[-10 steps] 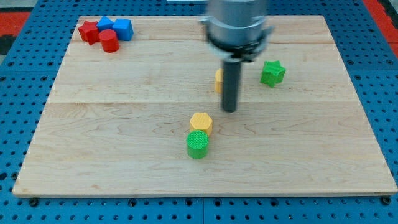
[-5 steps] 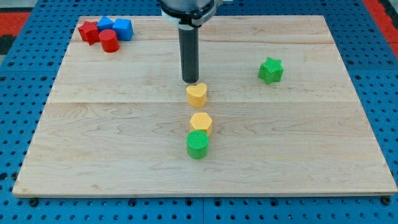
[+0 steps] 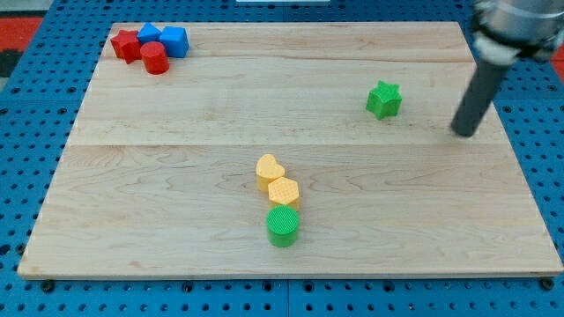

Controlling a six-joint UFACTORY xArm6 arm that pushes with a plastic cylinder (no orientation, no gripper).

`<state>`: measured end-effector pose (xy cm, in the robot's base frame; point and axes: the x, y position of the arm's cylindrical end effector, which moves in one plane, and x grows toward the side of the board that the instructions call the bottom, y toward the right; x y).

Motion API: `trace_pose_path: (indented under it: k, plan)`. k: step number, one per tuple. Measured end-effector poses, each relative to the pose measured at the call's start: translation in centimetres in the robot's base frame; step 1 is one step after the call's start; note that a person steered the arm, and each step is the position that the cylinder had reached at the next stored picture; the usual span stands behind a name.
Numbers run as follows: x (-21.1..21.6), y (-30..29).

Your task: Bring the yellow heart and the green star at the top left side of the hexagon

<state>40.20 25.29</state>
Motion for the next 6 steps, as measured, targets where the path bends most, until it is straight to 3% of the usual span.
trace_pose_path:
  k: [1, 2, 3, 5, 6]
  plan:
    - [-4.7, -6.4]
    - [-3.3, -16.2]
    - [1.4, -23.8]
    - [-1.2, -30.2]
    - [5.0, -30.7]
